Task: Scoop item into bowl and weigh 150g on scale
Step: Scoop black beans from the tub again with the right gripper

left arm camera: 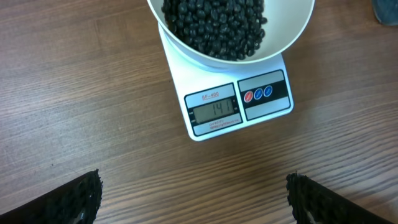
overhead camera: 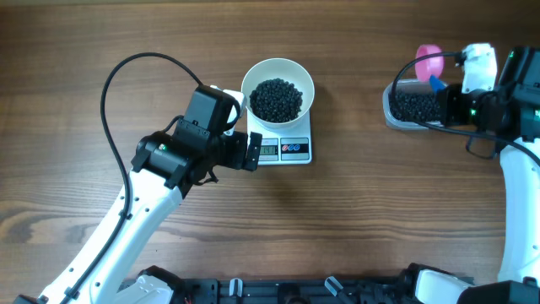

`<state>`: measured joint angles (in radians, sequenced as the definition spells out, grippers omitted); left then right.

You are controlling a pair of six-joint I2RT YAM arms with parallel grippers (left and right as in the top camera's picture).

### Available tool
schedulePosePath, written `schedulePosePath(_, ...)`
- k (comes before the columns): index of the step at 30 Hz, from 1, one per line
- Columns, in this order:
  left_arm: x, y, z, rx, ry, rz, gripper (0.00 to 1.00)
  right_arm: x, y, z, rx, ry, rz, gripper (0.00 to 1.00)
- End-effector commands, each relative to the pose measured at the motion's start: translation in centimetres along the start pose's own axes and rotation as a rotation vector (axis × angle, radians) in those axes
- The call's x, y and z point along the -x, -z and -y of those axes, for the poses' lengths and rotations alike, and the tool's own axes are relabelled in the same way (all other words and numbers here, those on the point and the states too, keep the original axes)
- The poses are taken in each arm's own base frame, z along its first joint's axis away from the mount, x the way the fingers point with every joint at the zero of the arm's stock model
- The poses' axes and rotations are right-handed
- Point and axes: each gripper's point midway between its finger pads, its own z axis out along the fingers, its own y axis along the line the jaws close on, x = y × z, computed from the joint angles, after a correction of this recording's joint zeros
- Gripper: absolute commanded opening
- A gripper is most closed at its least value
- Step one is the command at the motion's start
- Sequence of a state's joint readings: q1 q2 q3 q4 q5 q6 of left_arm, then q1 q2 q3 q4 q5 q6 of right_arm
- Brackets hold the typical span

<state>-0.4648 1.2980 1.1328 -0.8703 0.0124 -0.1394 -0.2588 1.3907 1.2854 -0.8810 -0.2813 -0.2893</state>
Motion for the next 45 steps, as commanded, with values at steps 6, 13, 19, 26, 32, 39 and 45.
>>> schedulePosePath(6, 0.0, -0.1, -0.1, 0.003, 0.008, 0.001, 1.00, -3.7, -1.6, 1.7, -0.086, -0.058, -0.155, 0.04)
schedulePosePath(13, 0.0, -0.1, -0.1, 0.003, 0.008, 0.000, 1.00, -6.2, -4.1, 3.2, -0.133, -0.073, -0.280, 0.04)
schedulePosePath(19, 0.0, -0.1, -0.1, 0.003, 0.008, 0.000, 1.00, -7.6, -6.6, 4.9, -0.187, -0.102, -0.358, 0.04)
schedulePosePath(26, 0.0, -0.1, -0.1, 0.003, 0.008, 0.001, 1.00, -7.2, -8.5, 0.9, -0.006, -0.088, -0.349, 0.04)
schedulePosePath(32, 0.0, -0.1, -0.1, 0.003, 0.008, 0.001, 1.00, -7.2, -8.3, -1.5, 0.141, -0.040, -0.340, 0.04)
schedulePosePath(39, 0.0, -0.1, -0.1, 0.003, 0.008, 0.000, 1.00, -7.7, -8.1, -1.6, 0.160, 0.027, -0.354, 0.04)
schedulePosePath(45, 0.0, -0.1, -0.1, 0.003, 0.008, 0.000, 1.00, -7.2, -7.6, -1.3, 0.246, -0.002, -0.295, 0.04)
